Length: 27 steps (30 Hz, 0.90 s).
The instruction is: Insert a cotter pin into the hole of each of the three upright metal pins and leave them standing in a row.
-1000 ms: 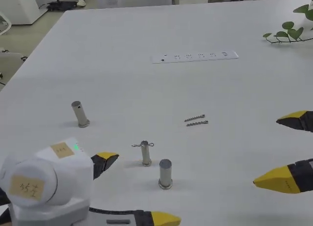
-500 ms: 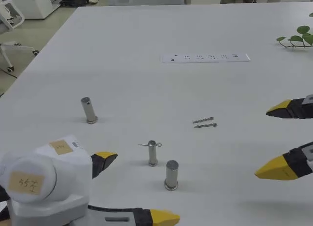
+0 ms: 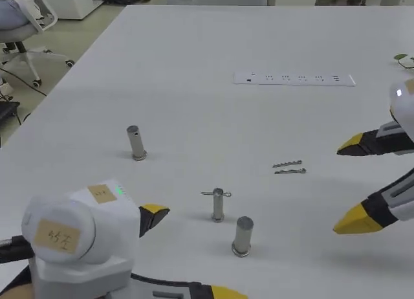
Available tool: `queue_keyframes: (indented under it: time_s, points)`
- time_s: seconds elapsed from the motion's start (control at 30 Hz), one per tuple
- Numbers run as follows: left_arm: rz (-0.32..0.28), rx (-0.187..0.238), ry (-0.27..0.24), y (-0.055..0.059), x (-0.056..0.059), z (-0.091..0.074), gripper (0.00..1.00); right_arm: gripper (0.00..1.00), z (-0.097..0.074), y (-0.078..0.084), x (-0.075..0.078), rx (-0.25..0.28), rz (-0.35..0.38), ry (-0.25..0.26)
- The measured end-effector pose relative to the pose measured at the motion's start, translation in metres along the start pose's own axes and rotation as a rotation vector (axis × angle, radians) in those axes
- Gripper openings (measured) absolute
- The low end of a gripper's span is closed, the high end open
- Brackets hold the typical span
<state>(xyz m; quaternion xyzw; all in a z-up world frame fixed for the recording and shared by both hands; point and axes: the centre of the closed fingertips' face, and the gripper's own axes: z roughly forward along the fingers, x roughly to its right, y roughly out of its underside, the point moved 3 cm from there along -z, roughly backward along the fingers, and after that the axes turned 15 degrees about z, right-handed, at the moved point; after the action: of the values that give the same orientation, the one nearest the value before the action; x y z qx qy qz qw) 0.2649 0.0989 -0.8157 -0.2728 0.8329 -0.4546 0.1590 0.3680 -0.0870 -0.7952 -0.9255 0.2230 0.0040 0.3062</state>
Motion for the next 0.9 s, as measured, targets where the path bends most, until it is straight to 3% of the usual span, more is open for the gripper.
queue_keyframes:
  time_s: [0.13, 0.43, 0.9]
  points:
    - [-0.013, -0.016, 0.000, 0.003, 0.002, -0.001, 1.00, 0.77, 0.010, -0.002, 0.000, -0.025, -0.012, -0.032]
    - [-0.037, -0.006, -0.027, 0.003, -0.002, -0.010, 1.00, 0.69, 0.031, -0.011, 0.004, -0.046, -0.049, -0.073]
    - [-0.048, 0.014, -0.057, 0.000, -0.006, -0.021, 0.96, 0.61, 0.052, -0.012, 0.015, -0.099, -0.049, -0.079]
